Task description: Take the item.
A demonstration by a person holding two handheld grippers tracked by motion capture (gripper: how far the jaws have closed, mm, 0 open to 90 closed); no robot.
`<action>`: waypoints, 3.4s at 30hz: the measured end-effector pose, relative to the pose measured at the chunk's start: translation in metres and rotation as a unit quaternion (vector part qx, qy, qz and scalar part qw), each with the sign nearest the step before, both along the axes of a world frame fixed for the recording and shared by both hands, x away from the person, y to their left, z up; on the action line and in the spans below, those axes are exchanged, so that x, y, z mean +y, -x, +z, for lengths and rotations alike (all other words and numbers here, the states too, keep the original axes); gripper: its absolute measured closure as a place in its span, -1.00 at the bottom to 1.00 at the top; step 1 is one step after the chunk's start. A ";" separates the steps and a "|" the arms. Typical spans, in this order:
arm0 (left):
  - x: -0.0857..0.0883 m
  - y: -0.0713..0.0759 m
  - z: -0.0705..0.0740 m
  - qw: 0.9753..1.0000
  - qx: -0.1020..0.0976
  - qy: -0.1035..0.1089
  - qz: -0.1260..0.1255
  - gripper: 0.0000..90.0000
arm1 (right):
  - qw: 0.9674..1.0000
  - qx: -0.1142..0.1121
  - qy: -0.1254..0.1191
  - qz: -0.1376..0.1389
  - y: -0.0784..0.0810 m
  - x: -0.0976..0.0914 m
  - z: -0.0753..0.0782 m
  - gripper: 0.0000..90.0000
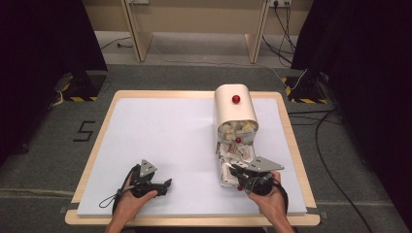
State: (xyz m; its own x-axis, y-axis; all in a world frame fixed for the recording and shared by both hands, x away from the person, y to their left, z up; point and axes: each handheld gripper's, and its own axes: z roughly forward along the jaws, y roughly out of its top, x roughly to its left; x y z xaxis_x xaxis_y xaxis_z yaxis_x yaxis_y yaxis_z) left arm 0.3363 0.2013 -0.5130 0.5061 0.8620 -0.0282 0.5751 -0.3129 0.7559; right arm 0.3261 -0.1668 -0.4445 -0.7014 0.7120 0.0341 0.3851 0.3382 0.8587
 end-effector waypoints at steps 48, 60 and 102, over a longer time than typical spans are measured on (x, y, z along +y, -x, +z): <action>0.000 0.000 0.000 1.000 0.000 0.001 0.000 -0.74 | 0.995 -0.036 -0.054 -0.075 -0.010 -0.057 0.031 0.82; 0.000 0.000 0.000 1.000 0.001 -0.001 -0.001 -0.74 | 0.992 -0.042 -0.054 -0.105 -0.014 -0.075 0.033 0.82; 0.000 0.000 0.000 1.000 0.000 0.001 0.000 -0.74 | 0.982 -0.013 -0.041 -0.184 -0.049 -0.112 -0.006 0.81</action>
